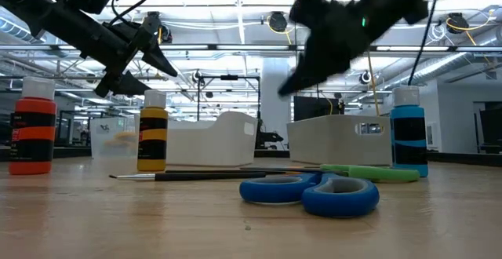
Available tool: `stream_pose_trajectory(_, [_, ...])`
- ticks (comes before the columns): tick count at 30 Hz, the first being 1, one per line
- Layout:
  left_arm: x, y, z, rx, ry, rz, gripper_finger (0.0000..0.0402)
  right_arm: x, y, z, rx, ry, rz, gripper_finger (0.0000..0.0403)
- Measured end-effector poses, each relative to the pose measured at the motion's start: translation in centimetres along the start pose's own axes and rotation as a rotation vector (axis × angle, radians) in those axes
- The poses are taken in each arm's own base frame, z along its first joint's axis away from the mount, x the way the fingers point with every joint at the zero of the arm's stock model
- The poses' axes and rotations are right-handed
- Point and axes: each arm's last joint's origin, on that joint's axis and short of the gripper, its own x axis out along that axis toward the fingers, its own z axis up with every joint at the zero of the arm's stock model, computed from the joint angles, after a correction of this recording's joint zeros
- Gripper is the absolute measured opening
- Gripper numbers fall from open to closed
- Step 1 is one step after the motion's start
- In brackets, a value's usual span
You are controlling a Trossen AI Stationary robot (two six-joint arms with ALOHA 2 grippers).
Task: Pick & Place Paint Supplies
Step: Put the top gold and black paintbrush into the gray bin
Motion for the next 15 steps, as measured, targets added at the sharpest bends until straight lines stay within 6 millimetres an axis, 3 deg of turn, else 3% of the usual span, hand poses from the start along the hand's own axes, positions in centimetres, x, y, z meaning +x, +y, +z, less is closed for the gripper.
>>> stream_pose_trajectory(6, [0.0, 0.0, 0.0, 0.001, 0.001, -0.001, 0.0347, 3.9, -0.1, -2.7, -0.039, 0.14, -0.024, 0.0156])
stream_pose_trajectory(15, [0.0, 0.0, 0.0, 0.003, 0.004, -0.005, 0.0347, 6.1, -1.2, -4.4, -0.009, 0.209, -0.003, 0.0152])
